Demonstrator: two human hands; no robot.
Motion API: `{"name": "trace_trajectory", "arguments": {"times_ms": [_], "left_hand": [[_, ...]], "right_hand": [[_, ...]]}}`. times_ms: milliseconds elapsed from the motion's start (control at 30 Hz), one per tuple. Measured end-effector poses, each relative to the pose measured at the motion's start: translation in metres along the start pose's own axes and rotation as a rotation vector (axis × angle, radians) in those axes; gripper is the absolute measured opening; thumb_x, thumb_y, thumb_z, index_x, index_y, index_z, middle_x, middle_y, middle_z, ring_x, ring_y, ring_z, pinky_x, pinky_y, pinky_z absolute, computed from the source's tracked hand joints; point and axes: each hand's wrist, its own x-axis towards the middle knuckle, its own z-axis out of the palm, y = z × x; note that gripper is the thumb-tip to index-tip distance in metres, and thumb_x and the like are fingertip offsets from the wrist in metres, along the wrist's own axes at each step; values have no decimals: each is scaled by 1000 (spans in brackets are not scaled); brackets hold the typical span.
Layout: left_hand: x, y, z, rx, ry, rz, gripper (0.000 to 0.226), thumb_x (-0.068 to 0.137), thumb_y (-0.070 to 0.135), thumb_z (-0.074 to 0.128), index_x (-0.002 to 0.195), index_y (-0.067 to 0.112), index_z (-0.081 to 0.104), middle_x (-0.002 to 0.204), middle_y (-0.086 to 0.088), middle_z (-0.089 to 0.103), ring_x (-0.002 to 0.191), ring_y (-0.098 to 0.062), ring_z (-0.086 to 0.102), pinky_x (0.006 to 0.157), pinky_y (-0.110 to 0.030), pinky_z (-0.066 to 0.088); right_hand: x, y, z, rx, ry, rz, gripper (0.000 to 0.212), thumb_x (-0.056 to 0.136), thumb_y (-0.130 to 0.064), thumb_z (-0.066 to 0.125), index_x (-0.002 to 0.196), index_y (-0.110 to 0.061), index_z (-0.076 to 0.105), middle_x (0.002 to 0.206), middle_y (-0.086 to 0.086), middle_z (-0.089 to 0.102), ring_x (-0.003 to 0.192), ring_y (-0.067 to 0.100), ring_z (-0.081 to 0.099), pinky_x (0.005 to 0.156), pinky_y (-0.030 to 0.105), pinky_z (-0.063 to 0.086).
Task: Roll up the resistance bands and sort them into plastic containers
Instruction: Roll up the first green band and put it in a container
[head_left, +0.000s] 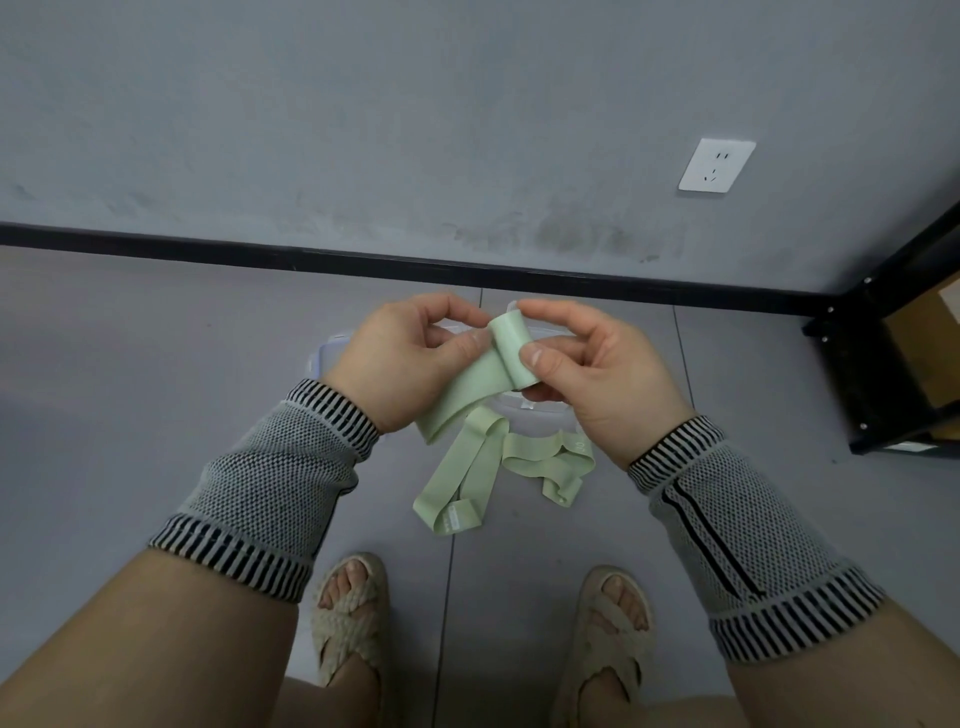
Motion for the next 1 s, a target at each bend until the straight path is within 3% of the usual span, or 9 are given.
{"name": "trace_trajectory", "arguments": {"times_ms": [267,400,533,633,767,900,1000], "left_hand": [[0,2,-4,23,33,30,18,85,11,65,88,29,64,61,7,65,50,1,57,52,-13,45],[-2,5,-4,10,61,85,19,84,11,67,91,29,63,67,2,68,53,1,58,53,-12,46],[-2,8,1,29,93,141,17,84,13,67,88,30,63,65,3,64,52,1,55,51,-12,44],[-2,7,4,14,98,151,19,86,11,65,84,30,63,61,5,62,49,1,52,49,-12,41],[-1,6,7,-19,97,135,11,87,15,64,81,24,62,65,-15,64,48,-8,50,44,-17,39],[0,6,8,-42,63,102,8,86,15,65,83,20,59,73,-17,65,44,-2,49,41,-13,37],[1,2,2,-85,46,78,8,88,13,63,84,18,57,72,-10,65,48,-5,53,44,-16,41]], "right_hand": [[0,-2,0,30,50,-13,26,91,-5,59,114,-15,60,77,4,73,69,12,67,69,27,54],[-2,-5,7,-77,114,-61,20,89,-9,62,105,-20,58,80,4,73,76,26,68,68,36,57],[-1,-5,12,-147,159,-96,21,86,-13,66,91,-28,52,75,-2,70,66,12,64,66,32,55],[0,-1,14,-167,187,-109,23,84,-16,68,85,-30,50,81,1,70,71,16,67,70,36,57],[0,2,17,-198,211,-135,26,80,-15,72,82,-29,50,82,2,64,71,21,62,71,39,57],[0,-1,17,-191,163,-154,31,75,-14,77,82,-27,50,80,-6,60,66,9,56,65,32,55],[-1,-2,14,-167,24,-132,37,72,-9,79,90,-26,52,93,0,63,75,17,61,70,35,56]]}}
